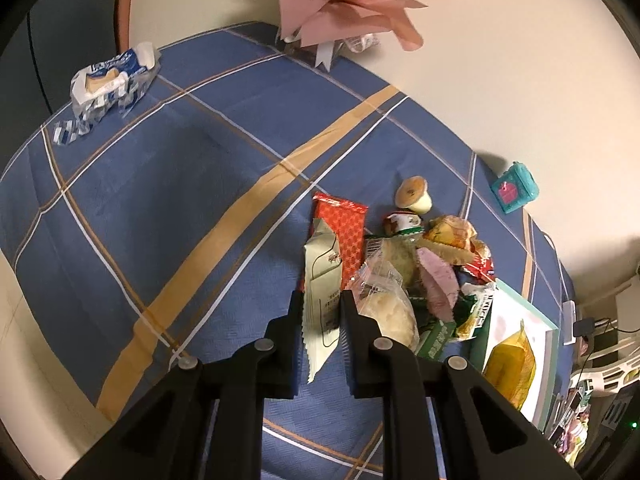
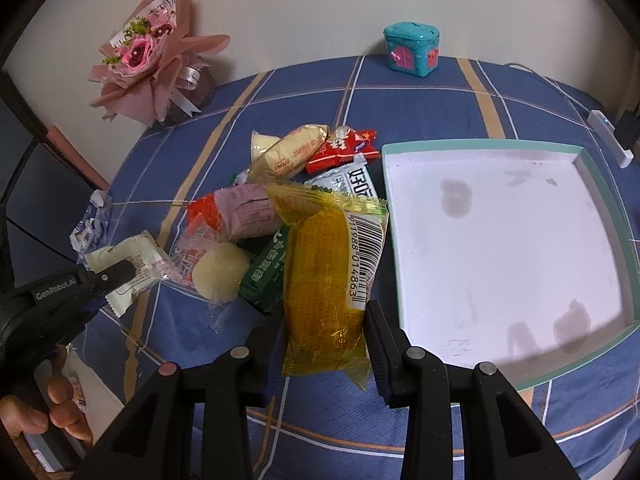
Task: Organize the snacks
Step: 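Carry the yellow bag with the right tool while the left carries the white packet over the tray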
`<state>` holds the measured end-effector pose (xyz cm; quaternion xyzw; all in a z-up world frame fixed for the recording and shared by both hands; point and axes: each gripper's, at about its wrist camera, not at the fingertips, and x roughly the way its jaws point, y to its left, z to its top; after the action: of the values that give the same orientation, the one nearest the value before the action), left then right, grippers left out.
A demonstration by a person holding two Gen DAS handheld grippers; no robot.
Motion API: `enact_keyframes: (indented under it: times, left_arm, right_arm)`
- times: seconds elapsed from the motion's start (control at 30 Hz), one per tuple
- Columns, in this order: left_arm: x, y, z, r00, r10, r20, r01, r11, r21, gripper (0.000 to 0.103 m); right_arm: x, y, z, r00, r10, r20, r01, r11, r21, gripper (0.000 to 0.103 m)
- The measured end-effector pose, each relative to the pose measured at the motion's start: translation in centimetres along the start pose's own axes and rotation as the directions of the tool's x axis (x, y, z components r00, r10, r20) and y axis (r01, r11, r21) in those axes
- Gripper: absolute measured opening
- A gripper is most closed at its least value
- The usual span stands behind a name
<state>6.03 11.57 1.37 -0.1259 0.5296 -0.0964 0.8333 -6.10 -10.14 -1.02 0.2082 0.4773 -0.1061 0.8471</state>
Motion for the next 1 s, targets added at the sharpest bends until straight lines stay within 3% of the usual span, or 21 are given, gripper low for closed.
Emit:
enact_keyframes:
  times: [0.6, 0.8, 1.0]
  left_arm:
    - [-2.2, -1.2, 0.1, 0.995, -0.003, 0.105, 0.004, 1.0, -0.005, 0.017]
    - [-2.6, -2.7, -0.1, 0.992, -0.048, 0.117, 0.046, 0.999, 0.026, 0.017]
    - [-1.0, -7.7, -1.4, 0.984, -0.175, 0.026, 0.17, 0.976, 0.133, 0.017]
  right_arm:
    - [-2.4, -8.3, 1.0, 0.997, -0.064, 0.045, 0.052, 0.973, 0.225, 0.039]
    - [-2.8, -10.2, 1.1, 0.996, -0.074, 0.045, 0.059, 0.964, 0.261, 0.039]
    - [-2.7, -12.0, 1.4, 0.996, -0.077, 0.04, 0.061, 0.952, 0.301, 0.039]
